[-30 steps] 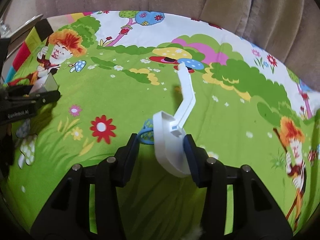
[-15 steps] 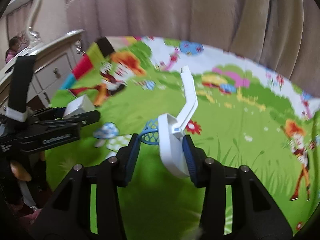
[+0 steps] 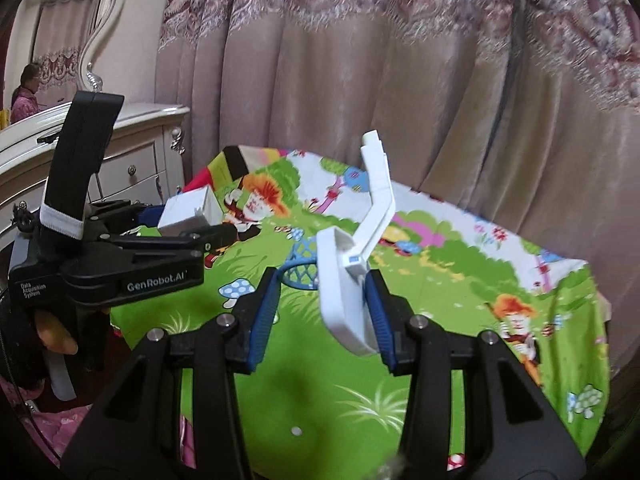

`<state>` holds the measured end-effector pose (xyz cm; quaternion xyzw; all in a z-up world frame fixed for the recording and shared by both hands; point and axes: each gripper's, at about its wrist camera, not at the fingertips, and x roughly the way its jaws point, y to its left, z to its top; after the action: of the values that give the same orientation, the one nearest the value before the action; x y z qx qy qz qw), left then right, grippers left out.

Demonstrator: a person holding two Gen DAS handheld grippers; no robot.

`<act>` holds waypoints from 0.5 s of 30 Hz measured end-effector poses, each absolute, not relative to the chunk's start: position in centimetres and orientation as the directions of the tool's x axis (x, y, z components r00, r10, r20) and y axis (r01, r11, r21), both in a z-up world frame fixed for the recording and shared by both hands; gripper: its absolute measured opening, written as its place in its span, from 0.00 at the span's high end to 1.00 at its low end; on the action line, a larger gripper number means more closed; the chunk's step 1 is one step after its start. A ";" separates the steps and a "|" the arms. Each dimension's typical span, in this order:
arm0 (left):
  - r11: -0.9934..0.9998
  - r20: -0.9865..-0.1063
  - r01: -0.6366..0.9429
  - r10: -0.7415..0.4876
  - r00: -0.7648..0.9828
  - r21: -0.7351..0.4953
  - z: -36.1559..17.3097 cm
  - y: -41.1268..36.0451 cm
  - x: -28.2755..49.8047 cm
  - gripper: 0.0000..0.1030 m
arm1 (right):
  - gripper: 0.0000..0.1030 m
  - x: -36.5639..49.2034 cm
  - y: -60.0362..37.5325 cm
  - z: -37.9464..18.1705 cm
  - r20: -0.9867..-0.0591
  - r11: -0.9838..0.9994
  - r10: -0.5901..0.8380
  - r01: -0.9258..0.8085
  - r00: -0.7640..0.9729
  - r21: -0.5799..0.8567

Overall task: Organize rigid objects
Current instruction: 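Lift the applicator and cube box and carry them over the storage box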

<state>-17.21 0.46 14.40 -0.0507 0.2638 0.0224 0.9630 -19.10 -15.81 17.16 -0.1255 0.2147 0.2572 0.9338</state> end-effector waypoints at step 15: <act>0.996 -0.404 0.087 -0.081 0.911 -0.002 19.0 -7.1 -20.6 0.43 | 0.53 -24.3 -23.3 21.0 -0.354 0.912 0.321 -0.388 0.879 -0.137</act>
<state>-20.55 -7.07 19.00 0.0081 0.2064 -0.0430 0.9775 -24.31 -23.30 21.03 -0.1024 0.1639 0.1837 0.9638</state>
